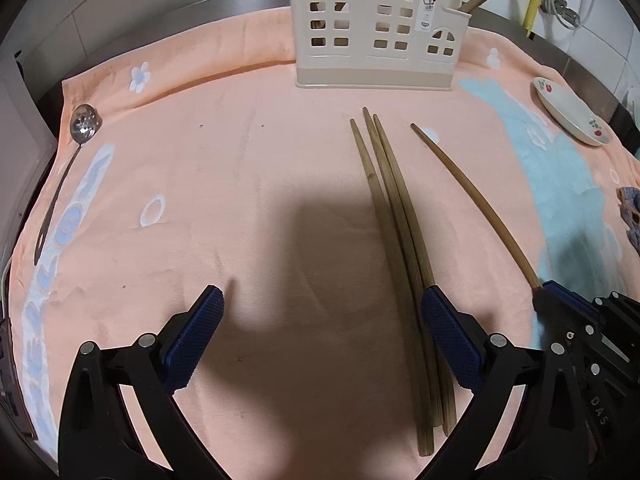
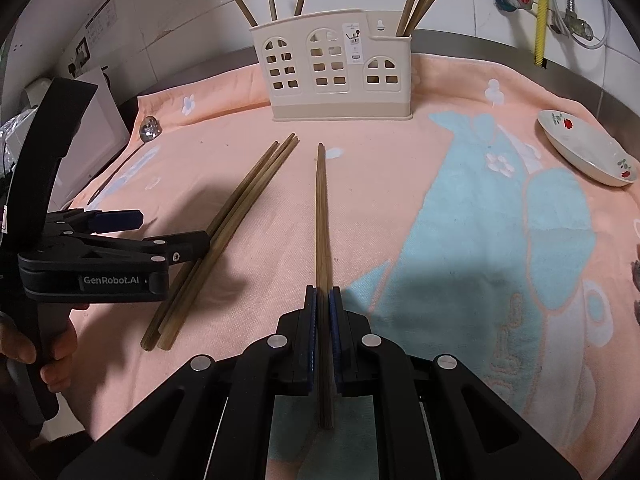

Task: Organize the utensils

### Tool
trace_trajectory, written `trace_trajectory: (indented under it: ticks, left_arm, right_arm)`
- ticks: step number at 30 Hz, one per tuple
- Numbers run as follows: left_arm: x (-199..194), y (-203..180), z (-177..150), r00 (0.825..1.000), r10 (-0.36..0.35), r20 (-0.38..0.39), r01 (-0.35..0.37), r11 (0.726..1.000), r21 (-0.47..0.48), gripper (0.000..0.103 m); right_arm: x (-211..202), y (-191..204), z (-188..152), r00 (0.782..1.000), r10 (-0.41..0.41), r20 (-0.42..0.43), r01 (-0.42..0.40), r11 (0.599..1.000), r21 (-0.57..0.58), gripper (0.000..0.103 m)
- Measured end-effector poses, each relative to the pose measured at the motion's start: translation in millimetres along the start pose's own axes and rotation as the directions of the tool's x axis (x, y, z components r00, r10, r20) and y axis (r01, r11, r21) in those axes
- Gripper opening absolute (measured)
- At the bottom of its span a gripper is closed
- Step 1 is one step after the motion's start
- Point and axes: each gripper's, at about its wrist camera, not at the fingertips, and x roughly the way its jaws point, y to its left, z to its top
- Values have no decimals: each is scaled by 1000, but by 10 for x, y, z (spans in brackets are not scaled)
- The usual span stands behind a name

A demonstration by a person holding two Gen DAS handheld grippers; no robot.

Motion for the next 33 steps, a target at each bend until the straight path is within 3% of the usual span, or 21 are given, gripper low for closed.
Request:
trace_trajectory:
  ticks: [9,16,22,33]
  left_arm:
    - [22,101,-14,1000,-6,-4,6,999,-39,99]
    - [7,26,-3,999,34,3,-34,999,2,99]
    - [15,103,-13,1000,11,-7,-11,999,-40,99]
    - [17,43,-27,999,44,-1,-44,999,-25,99]
  right_arm:
    - [0,-11,-18,1000,6,4,-6,1000,2,7]
    - [6,-14,-17,1000,5,3,-5,1000,0,7]
    - [6,-19,-19,1000,6,2,-6,1000,1,7]
    - [7,-15,-19,1000,4,1,-4,1000,0,7]
